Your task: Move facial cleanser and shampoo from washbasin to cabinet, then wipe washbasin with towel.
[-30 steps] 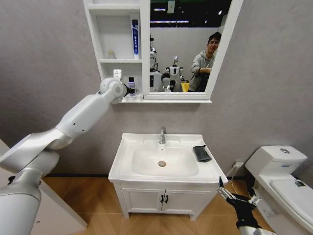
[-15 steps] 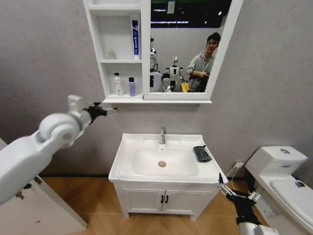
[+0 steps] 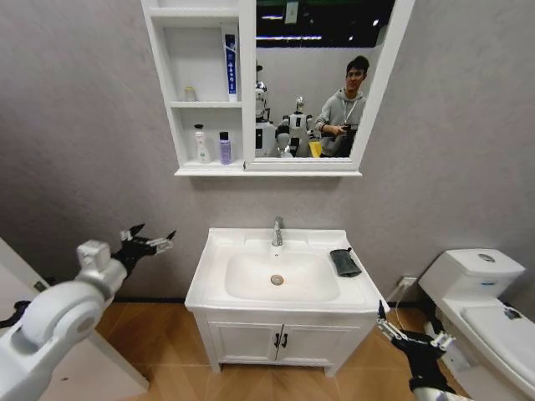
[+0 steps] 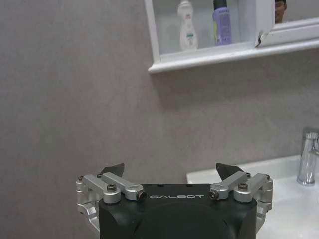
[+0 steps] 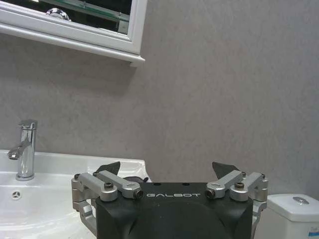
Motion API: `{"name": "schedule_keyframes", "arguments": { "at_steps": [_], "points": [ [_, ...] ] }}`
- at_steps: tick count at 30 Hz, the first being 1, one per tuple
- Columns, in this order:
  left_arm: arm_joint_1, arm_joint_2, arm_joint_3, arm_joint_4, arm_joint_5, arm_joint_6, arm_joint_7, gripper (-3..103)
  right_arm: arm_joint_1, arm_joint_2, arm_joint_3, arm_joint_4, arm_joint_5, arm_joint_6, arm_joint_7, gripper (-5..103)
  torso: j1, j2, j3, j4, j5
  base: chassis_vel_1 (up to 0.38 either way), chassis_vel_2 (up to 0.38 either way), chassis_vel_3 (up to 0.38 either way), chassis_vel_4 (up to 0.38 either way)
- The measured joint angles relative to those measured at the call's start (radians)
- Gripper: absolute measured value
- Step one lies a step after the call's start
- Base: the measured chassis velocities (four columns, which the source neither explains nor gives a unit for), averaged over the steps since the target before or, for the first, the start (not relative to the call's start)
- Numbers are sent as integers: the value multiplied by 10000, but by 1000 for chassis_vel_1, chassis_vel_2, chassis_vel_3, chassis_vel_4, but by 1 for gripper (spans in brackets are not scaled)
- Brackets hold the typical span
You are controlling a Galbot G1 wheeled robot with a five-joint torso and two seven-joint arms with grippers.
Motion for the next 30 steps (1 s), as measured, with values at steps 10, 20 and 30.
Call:
{"name": "schedule_keyframes", "arguments": {
  "at_steps": [10,20,30],
  "points": [
    [2136,-3124,-444,-429,1469,-1242,1580,100,-118,-366,-474,-238,373,-118,-896,100,-1,0,1,0,2,0,0,0,0],
    [1881,-3568,488,-887,2052,-1104,1519,100,-13,-538,-964,-83,91,98,-1025,100,1,-2,2,-2,0,0,0,0,0],
    [1810,-3505,532,-848,2035,-1074,1482,100,172,-448,-1262,-293,-97,196,-983,100,1,-2,2,-1,-1,0,0,0,0]
  ]
}}
